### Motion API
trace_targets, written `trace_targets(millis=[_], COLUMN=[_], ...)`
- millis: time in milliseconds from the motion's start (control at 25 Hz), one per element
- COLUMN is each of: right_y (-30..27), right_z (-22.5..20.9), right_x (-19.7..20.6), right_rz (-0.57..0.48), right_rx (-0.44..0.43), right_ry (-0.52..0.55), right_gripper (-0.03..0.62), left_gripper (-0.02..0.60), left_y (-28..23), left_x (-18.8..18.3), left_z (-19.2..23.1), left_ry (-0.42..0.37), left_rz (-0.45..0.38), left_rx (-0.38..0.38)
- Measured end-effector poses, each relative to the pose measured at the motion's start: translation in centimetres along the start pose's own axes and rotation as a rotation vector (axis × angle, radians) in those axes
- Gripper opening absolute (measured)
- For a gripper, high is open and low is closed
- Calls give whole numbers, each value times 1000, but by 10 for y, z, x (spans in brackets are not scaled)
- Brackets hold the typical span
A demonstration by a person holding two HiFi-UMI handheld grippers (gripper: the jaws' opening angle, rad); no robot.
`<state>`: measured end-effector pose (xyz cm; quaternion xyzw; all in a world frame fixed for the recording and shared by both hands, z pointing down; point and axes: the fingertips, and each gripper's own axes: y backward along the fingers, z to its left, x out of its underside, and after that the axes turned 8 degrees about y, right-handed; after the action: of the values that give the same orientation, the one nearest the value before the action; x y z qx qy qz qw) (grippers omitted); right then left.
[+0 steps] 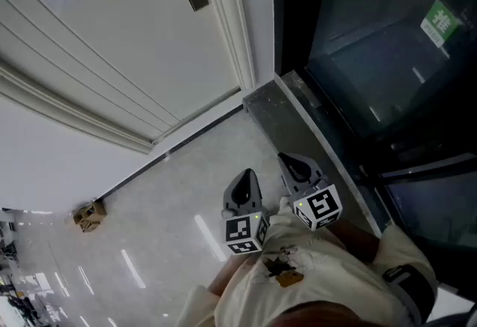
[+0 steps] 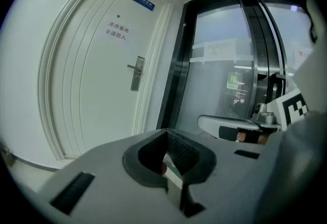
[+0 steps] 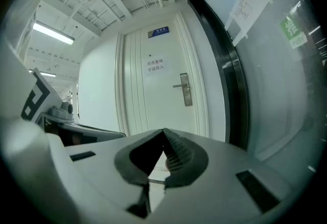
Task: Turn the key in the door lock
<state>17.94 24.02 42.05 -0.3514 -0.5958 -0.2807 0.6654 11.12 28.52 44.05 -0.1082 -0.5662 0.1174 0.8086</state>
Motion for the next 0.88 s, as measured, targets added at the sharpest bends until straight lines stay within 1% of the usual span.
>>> trace_targets(millis=[160, 360, 520, 600, 640, 760, 880], right_y=[-2, -5, -12, -20, -26, -53, -96], right_z=[-5, -20, -29, -31, -32, -44, -56], right_x=[8, 16, 27, 27, 26, 23, 21], right_rz=[36, 37, 36, 37, 39, 37, 41], right_rx=[-31, -45, -81, -92, -86, -62, -65], right_ry=[-3, 13, -58, -82, -76, -16, 11], right_gripper=[6, 6, 8, 9, 9, 9, 9], left_gripper=[6, 6, 6, 6, 6, 6, 6], left_y=[0, -7, -16, -21, -25, -46, -75], left_x=[-9, -4, 4, 4, 4, -7, -28], left_z=[-6, -10, -11, -6, -1, 15, 44], left_ry=[3, 19, 42, 56, 65, 83, 80], left_rz=[-32, -45, -40, -29, -22, -17, -39], left_rx=[-18, -41, -63, -68, -71, -77, -80])
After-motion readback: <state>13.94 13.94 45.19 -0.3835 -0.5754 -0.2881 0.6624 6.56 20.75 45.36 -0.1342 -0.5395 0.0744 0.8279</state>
